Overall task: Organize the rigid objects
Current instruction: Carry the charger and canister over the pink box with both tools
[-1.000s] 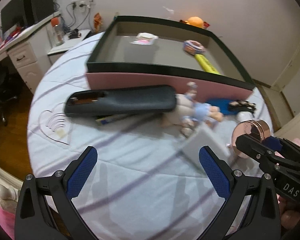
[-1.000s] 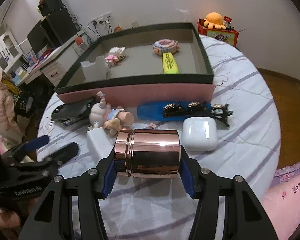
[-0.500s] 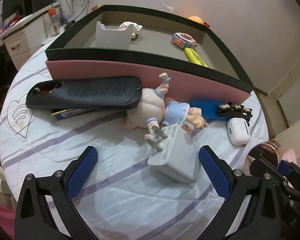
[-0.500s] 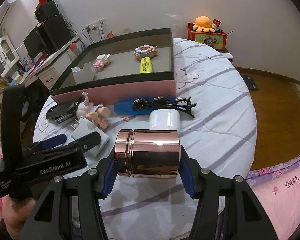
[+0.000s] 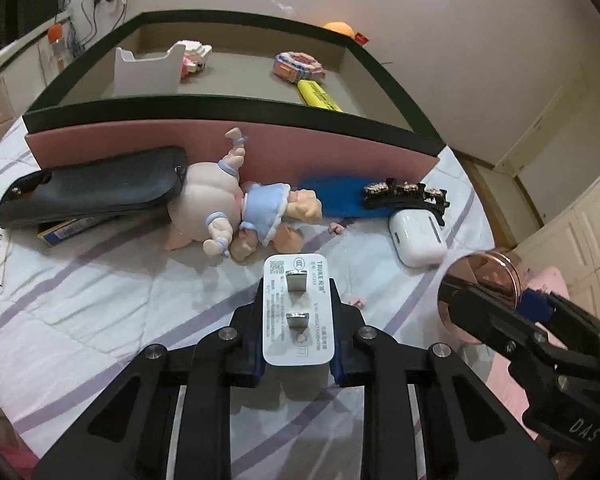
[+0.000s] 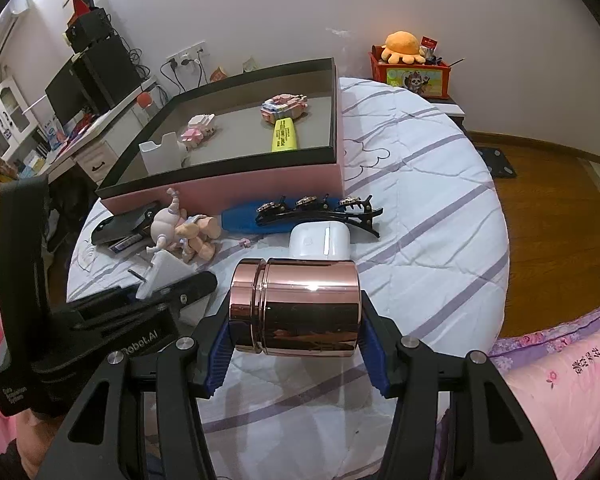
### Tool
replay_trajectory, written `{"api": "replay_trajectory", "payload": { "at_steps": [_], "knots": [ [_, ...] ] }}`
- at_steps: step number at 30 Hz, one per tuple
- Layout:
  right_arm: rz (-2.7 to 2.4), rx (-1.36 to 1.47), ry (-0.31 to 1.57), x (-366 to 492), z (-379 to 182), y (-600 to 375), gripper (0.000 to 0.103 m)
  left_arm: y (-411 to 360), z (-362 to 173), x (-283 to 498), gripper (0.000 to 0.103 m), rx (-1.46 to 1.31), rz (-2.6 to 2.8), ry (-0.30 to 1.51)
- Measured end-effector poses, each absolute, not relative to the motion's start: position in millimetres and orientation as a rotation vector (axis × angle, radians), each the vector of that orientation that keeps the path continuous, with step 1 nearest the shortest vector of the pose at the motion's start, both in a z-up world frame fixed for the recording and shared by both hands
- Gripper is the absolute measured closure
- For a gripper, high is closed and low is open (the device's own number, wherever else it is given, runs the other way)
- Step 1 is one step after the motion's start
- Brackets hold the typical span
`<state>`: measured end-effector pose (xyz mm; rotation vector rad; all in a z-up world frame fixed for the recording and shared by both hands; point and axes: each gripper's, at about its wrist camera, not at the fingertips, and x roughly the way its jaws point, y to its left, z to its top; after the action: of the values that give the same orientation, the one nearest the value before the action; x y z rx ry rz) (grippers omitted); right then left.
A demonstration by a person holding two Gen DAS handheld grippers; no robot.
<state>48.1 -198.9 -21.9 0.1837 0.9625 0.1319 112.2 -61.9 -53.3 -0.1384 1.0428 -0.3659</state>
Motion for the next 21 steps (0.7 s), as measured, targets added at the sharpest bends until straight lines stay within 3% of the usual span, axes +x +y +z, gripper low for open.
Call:
{"api": "replay_trajectory", "payload": {
  "at_steps": [21],
  "knots": [
    [0.225, 0.166, 0.932, 65.3, 6.0, -168.9, 0.047, 15.4, 10.0, 107.7, 0.08, -0.163, -0.285, 0.956]
  ]
}}
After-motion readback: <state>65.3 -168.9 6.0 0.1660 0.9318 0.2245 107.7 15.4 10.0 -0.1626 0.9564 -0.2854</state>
